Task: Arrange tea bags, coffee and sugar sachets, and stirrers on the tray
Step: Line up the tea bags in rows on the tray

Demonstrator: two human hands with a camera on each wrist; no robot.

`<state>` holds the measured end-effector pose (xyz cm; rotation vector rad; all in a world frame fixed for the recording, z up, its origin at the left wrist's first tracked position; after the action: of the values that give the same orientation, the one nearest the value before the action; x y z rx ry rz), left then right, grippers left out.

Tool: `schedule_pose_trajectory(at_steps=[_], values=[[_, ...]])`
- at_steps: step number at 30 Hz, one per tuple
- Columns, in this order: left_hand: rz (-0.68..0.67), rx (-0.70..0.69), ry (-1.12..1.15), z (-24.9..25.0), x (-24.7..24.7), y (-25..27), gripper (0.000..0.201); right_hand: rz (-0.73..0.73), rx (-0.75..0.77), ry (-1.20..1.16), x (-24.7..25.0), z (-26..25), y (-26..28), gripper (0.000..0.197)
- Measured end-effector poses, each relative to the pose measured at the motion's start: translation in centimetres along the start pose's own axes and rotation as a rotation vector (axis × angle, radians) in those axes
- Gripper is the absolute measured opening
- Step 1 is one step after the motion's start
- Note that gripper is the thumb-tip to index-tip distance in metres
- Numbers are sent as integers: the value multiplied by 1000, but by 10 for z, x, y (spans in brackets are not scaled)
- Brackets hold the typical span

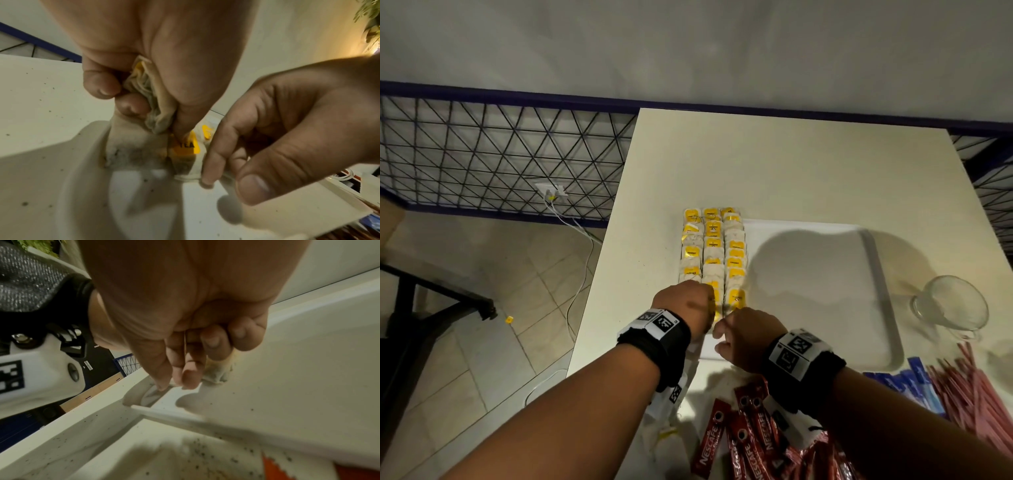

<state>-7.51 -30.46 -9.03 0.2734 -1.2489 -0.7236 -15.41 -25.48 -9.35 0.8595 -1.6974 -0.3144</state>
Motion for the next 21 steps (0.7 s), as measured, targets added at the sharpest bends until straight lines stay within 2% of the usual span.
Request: schedule_pose_trajectory(at_steps=[5,10,19,21], values=[[28,-3,46,2,10,0,7,13,12,2,0,1,-3,35],[26,14,44,1,8,0,2,5,-42,70,5,14,1,25],[40,29,52,2,12,3,5,35,-11,107,17,24,-2,14],[42,26,53,3,13,3,7,23,-14,122,18,24,-2,18]])
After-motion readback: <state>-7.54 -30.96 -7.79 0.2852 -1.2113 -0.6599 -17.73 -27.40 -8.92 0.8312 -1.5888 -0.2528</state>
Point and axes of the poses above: each hand's wrist, its own y-axis away from the middle knuckle, its own x-axis out of the back of the hand, z = x × y, the point moved 9 cm from there along -y, towards the middle knuckle, and after that the axes turned 4 degrees about -z, right-handed, at the moved point
